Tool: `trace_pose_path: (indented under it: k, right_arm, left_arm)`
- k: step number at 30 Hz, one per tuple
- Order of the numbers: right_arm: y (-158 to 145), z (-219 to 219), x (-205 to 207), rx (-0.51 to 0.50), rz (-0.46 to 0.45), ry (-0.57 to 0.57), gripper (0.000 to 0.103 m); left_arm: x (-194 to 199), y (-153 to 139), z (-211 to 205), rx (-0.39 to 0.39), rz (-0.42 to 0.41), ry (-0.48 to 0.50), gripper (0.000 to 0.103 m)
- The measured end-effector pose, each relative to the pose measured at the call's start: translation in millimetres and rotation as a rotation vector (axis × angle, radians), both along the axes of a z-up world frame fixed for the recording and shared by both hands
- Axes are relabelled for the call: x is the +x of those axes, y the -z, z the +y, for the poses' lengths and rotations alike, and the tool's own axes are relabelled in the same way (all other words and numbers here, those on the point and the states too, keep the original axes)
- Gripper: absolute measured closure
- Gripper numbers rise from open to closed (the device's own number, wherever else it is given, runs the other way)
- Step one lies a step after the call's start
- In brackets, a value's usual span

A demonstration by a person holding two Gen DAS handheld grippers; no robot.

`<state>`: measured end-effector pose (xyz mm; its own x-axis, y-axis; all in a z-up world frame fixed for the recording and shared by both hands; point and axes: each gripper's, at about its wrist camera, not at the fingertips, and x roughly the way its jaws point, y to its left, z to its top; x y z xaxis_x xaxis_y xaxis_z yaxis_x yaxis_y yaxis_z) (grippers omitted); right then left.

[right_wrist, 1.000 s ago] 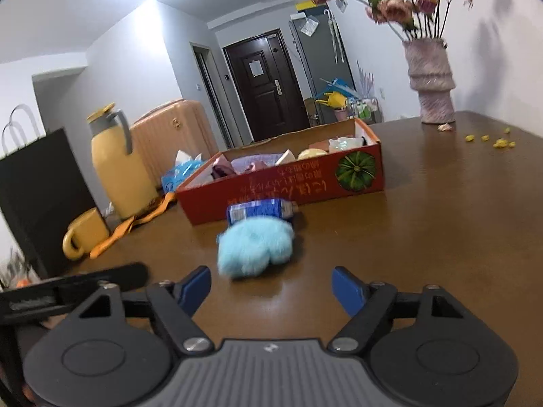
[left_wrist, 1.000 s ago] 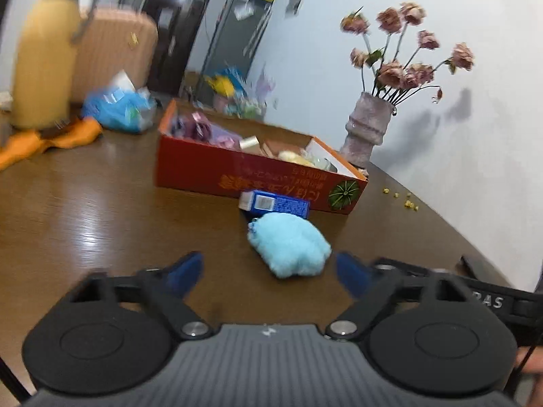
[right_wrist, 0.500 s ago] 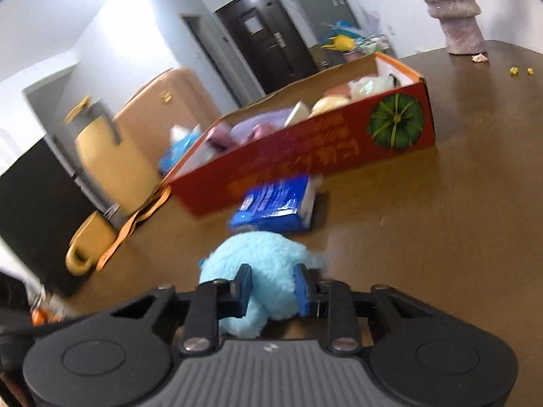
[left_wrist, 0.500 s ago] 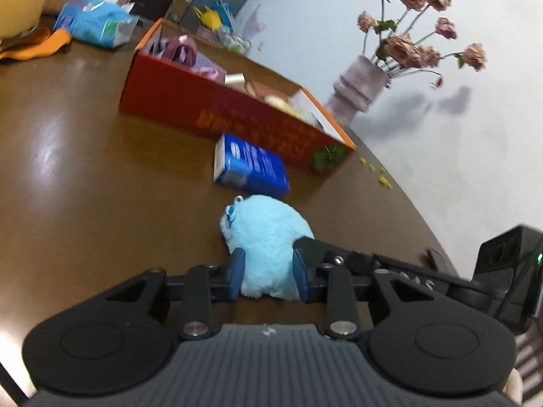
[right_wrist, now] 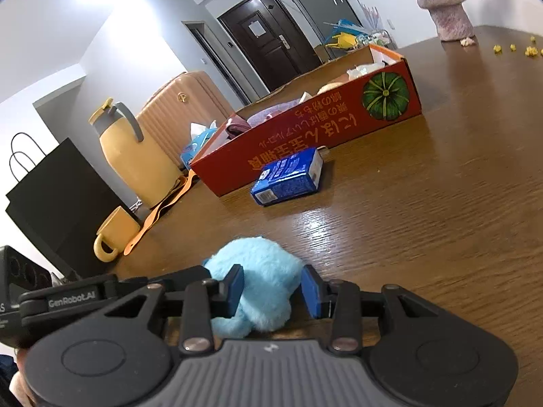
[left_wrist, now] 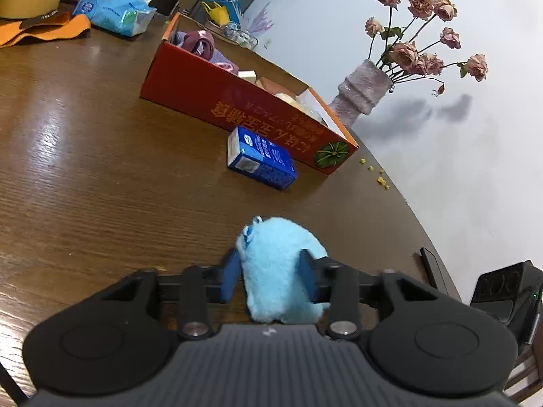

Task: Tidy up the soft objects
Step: 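Carry the blue plush into the box and open the right tool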

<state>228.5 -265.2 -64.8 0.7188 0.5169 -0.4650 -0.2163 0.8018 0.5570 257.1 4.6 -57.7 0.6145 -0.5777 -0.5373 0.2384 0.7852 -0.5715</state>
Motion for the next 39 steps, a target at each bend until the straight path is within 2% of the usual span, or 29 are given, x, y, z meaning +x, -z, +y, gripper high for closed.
trace_pose_path:
  k: [2, 7, 12, 16, 18, 20, 22, 23, 24, 27, 28, 29, 30, 32, 35, 37, 39]
  right_arm:
    - [4.0, 0.0, 1.6, 0.022, 0.020, -0.014, 0.072]
    - [5.8, -0.5, 1.6, 0.048, 0.021, -0.014, 0.076]
    - [-20.7, -2.5, 6.2, 0.044, -0.028, 0.001, 0.077]
    - [-65.2, -9.9, 54.2, -0.004, -0.128, 0.004, 0.077]
    - [-87.1, -11.0, 100.2, -0.057, -0.156, -0.004, 0.078]
    - [-99.9, -8.6, 146.0, -0.108, -0.144, -0.002, 0.078]
    - [-105.0, -2.0, 196.7, -0.170, -0.097, -0.006, 0.078]
    - [-104.3, 3.7, 218.9, -0.208, -0.072, -0.006, 0.078]
    - [-101.2, 10.6, 244.5, -0.252, -0.035, -0.010, 0.078]
    - [-84.4, 26.3, 298.9, -0.295, 0.052, -0.035, 0.079]
    - [-79.2, 31.5, 311.0, -0.328, 0.068, -0.033, 0.084]
    - [-74.5, 38.0, 321.4, -0.376, 0.077, -0.044, 0.096]
    - [-68.8, 40.8, 327.0, -0.400, 0.089, -0.056, 0.099]
    - [-59.0, 41.1, 333.5, -0.401, 0.125, -0.075, 0.099]
    - [-55.2, 38.1, 330.9, -0.404, 0.098, -0.078, 0.099]
    - [-53.8, 39.7, 328.0, -0.403, 0.098, -0.080, 0.097]
    - [-58.4, 36.8, 324.4, -0.388, 0.099, -0.083, 0.092]
  left_arm:
    - [-2.2, 1.6, -0.3, -0.004, -0.004, -0.003, 0.075]
    - [-2.3, -4.3, -2.6, 0.007, -0.008, 0.003, 0.076]
    - [17.4, -32.9, -5.7, -0.020, -0.093, 0.027, 0.076]
    - [84.0, -63.3, -12.7, -0.045, -0.161, 0.025, 0.077]
    - [127.9, -68.4, -16.2, -0.067, -0.114, 0.010, 0.076]
    - [172.0, -66.3, -23.3, -0.051, -0.077, 0.001, 0.076]
    - [219.0, -53.7, -25.2, -0.050, 0.029, -0.032, 0.076]
    - [236.6, -47.5, -24.7, -0.058, 0.084, -0.056, 0.077]
    - [254.4, -42.9, -26.1, -0.031, 0.117, -0.089, 0.077]
    - [281.6, -36.2, -32.0, 0.064, 0.112, -0.124, 0.079]
    - [287.9, -32.6, -34.1, 0.086, 0.117, -0.112, 0.079]
    - [292.3, -28.9, -37.0, 0.107, 0.129, -0.084, 0.079]
    - [294.6, -25.0, -39.1, 0.120, 0.141, -0.067, 0.079]
    - [291.7, -20.0, -40.5, 0.146, 0.109, -0.064, 0.077]
    - [287.8, -20.4, -42.9, 0.162, 0.085, -0.061, 0.076]
    - [286.6, -24.1, -43.5, 0.172, 0.088, -0.066, 0.072]
    - [280.3, -34.6, -40.9, 0.181, 0.065, -0.068, 0.058]
